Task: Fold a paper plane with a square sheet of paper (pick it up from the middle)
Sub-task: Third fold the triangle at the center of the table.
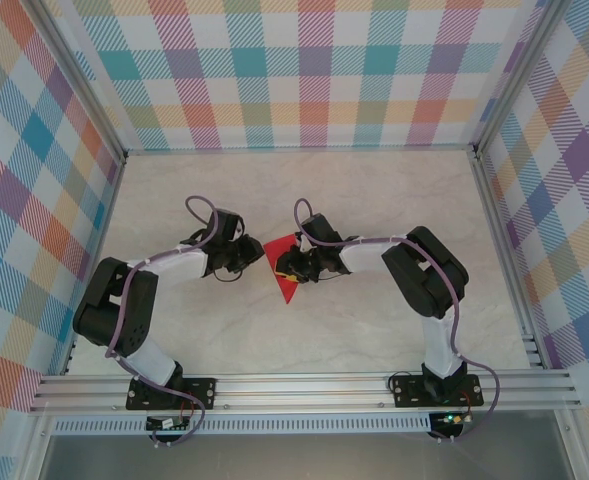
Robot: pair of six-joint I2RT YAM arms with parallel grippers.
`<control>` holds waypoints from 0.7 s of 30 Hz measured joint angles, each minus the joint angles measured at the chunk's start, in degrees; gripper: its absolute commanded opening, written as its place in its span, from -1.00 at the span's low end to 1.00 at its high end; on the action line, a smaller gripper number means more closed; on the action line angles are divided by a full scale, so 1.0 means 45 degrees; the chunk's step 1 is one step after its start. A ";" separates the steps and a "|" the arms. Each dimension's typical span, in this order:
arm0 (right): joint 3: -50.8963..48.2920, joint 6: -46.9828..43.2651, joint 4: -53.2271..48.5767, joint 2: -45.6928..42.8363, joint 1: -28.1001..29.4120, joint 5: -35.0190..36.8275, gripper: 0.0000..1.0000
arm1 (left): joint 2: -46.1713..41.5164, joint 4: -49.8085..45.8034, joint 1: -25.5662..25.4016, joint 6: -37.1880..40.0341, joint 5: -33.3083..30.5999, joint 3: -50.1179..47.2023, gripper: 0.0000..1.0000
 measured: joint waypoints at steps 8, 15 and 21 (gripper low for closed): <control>-0.0010 0.0000 -0.0068 0.0000 0.0000 0.0117 -0.56 | 0.0000 0.0306 0.0000 -0.0019 0.1190 -0.0457 -0.64; -0.0097 0.0000 -0.0063 0.0000 0.0000 0.0262 -0.72 | 0.0000 0.0573 -0.0005 -0.0010 0.1962 -0.0461 -0.67; -0.0155 -0.0029 -0.0063 0.0000 0.0000 0.0345 -0.82 | 0.0000 0.0573 -0.0039 -0.0010 0.2341 -0.0471 -0.68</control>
